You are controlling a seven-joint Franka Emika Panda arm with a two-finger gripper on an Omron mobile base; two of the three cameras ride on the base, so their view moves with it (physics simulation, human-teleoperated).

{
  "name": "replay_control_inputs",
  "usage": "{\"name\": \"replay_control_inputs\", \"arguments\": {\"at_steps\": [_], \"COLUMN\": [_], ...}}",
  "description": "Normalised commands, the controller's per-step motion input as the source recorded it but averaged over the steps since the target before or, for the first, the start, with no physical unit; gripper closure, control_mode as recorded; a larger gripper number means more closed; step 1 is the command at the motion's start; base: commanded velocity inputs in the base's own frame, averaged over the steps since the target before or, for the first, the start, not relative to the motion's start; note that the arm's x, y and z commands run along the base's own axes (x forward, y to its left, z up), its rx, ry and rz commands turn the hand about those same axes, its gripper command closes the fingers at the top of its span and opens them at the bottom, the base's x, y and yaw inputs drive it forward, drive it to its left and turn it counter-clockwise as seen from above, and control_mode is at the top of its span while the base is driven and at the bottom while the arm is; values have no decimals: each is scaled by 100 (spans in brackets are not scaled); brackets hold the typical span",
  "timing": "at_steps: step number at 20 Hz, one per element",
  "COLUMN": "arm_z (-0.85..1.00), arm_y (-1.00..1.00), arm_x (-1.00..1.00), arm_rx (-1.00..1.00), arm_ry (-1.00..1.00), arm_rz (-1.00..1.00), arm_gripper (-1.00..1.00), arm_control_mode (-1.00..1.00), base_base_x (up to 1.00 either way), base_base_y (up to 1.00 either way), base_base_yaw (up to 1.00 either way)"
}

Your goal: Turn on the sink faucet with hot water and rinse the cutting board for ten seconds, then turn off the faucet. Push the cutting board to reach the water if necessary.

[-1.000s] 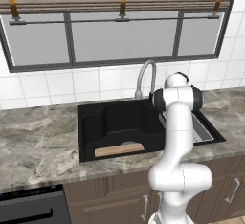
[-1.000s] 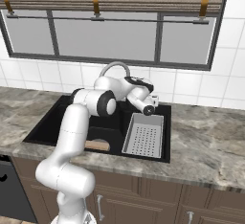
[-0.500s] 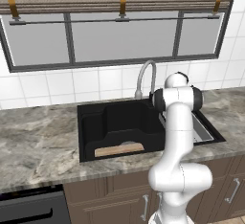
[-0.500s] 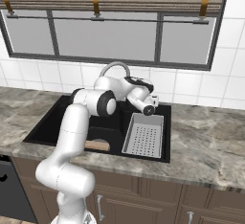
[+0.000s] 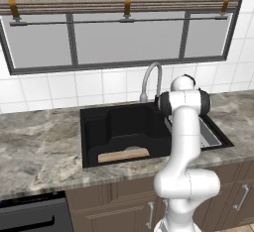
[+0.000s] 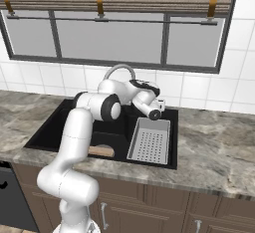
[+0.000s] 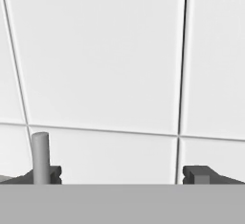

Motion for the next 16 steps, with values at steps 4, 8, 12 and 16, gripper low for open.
{"name": "replay_control_inputs", "arguments": {"at_steps": [4, 8, 12, 16], "arm_z": [0, 0, 0, 0], "arm_y": [-37, -40, -41, -43], "arm_x": [-15, -19, -18, -19], "arm_rx": [0, 0, 0, 0], "arm_ry": [0, 0, 0, 0], "arm_rz": [0, 0, 0, 0], "arm_gripper": [-100, -100, -100, -100], "arm_control_mode": [-100, -100, -100, -100], "base_base_x": [0, 0, 0, 0], "base_base_y": [0, 0, 0, 0], "base_base_yaw": [0, 0, 0, 0]}}
